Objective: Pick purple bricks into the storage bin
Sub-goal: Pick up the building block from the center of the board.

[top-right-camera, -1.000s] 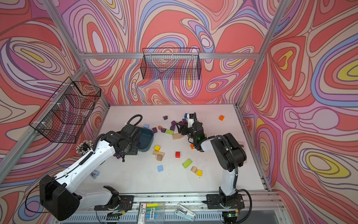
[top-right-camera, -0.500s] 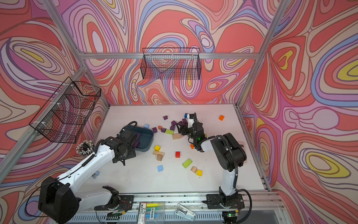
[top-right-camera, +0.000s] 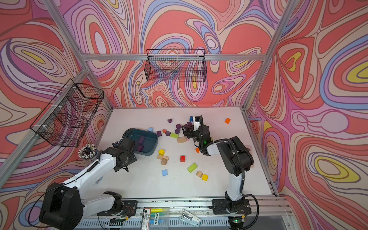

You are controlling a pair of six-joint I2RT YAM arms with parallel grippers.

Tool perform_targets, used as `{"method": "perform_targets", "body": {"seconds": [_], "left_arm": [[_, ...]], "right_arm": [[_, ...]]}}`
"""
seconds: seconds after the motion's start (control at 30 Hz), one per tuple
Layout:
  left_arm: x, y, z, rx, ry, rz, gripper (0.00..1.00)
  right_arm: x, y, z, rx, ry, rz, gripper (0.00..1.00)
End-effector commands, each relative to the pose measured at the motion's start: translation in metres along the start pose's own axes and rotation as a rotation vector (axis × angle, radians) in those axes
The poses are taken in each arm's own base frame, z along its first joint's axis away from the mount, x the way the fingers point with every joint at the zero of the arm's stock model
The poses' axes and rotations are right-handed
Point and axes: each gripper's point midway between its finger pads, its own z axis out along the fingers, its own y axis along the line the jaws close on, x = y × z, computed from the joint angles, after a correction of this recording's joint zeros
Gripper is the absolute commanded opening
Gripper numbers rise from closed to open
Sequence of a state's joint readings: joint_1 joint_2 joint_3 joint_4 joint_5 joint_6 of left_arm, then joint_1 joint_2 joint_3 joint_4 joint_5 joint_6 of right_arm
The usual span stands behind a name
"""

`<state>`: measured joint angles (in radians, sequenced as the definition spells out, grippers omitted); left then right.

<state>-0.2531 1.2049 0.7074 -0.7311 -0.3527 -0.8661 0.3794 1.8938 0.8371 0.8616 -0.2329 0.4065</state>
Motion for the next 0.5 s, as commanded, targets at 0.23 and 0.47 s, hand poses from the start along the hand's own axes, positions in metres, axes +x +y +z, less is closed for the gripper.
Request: {"method": "perform_targets", "body": {"seconds": [0.23,0.47], "left_arm": [[-0.024,-0.004,0.018,0.069,-0.071,-0.071,0.82],[-0.026,-0.006,0.029,0.068,-0.059,-0.047,0.81]], "right_arm": [[0.000,0.000,-0.002,-0.018,-0.016,0.003,0.80],[0.001,0.000,-0.001,-0.024,-0.013,0.003,0.80]]}}
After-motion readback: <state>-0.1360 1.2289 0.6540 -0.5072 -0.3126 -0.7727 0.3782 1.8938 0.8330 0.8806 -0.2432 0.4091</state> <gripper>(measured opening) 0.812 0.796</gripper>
